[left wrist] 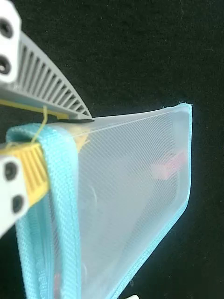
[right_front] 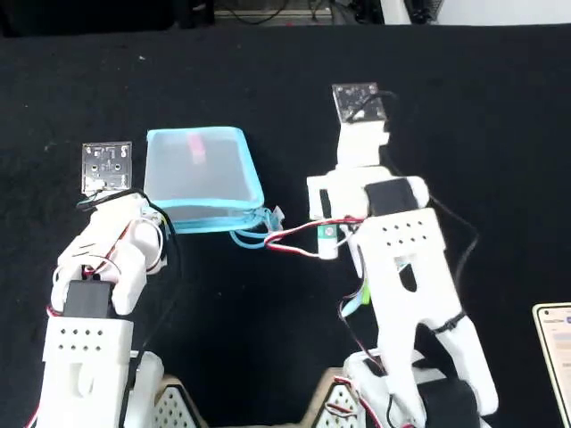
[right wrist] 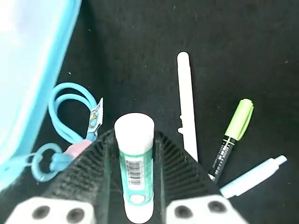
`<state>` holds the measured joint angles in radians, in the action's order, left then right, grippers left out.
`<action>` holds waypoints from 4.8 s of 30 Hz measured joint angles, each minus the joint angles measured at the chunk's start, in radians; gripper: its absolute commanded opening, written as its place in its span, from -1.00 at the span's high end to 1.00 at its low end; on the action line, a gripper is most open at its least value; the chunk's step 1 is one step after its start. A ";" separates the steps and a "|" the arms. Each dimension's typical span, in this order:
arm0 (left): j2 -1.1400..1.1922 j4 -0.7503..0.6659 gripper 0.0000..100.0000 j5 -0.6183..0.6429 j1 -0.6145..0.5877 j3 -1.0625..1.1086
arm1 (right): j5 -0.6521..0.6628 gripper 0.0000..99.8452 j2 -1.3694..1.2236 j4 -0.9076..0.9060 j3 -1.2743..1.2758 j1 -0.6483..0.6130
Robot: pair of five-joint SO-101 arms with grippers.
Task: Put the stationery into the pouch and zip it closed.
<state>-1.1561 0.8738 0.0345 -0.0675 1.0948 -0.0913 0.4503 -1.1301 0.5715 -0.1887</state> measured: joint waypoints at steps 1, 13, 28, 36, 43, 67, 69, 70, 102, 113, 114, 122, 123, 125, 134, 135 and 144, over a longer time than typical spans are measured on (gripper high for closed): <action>0.000 0.000 0.94 0.000 0.000 0.000 | 0.000 0.98 -0.028 0.015 0.003 0.000; 0.000 0.000 0.94 0.000 0.000 0.000 | 0.002 0.96 -0.626 -0.204 -0.301 0.002; 0.000 0.000 0.94 0.000 0.000 0.000 | 0.003 0.66 -0.804 -0.319 -0.483 0.005; 0.000 0.000 0.94 0.000 0.000 0.000 | 0.003 0.66 -0.862 -0.330 -0.537 0.011; 0.000 0.000 0.94 0.000 0.000 0.000 | 0.034 0.87 -0.937 -0.331 -0.562 0.011; 0.000 0.000 0.94 0.000 0.000 0.000 | 0.087 0.98 -0.288 -0.422 -0.433 -0.066; 0.000 0.000 0.94 0.000 0.000 0.000 | 0.087 0.98 -0.173 -0.420 -0.399 -0.120; 0.000 0.000 0.94 0.000 0.000 0.000 | 0.087 0.98 -0.118 -0.408 -0.382 -0.147; 0.000 0.000 0.94 0.000 0.000 0.000 | 0.086 0.98 0.580 0.781 0.451 -0.548; 0.000 0.000 0.94 0.000 0.002 0.000 | 0.084 0.98 0.689 0.962 0.675 -0.551; 0.000 0.000 0.94 0.000 0.002 0.000 | 0.084 0.98 0.709 0.962 0.687 -0.551; 0.000 0.000 0.94 0.000 0.002 0.000 | 0.084 0.98 0.977 0.772 0.760 -0.551; 0.000 0.000 0.94 0.000 0.002 0.000 | 0.084 0.98 1.007 0.741 0.769 -0.551; 0.000 0.000 0.94 0.000 0.002 0.000 | 0.084 0.98 1.060 0.700 0.784 -0.551; 0.000 0.000 0.94 0.000 0.002 0.000 | 0.084 0.98 1.123 0.698 0.770 -0.551; 0.000 0.000 0.94 0.000 0.002 0.000 | 0.092 0.98 1.119 0.721 0.770 -0.551; 0.000 0.000 0.94 0.000 0.000 0.000 | 0.187 0.98 0.819 0.979 0.760 -0.551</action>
<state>-1.1561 0.8738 0.0345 -0.0675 1.0948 0.0959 1.2697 -0.1511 1.3311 -0.7396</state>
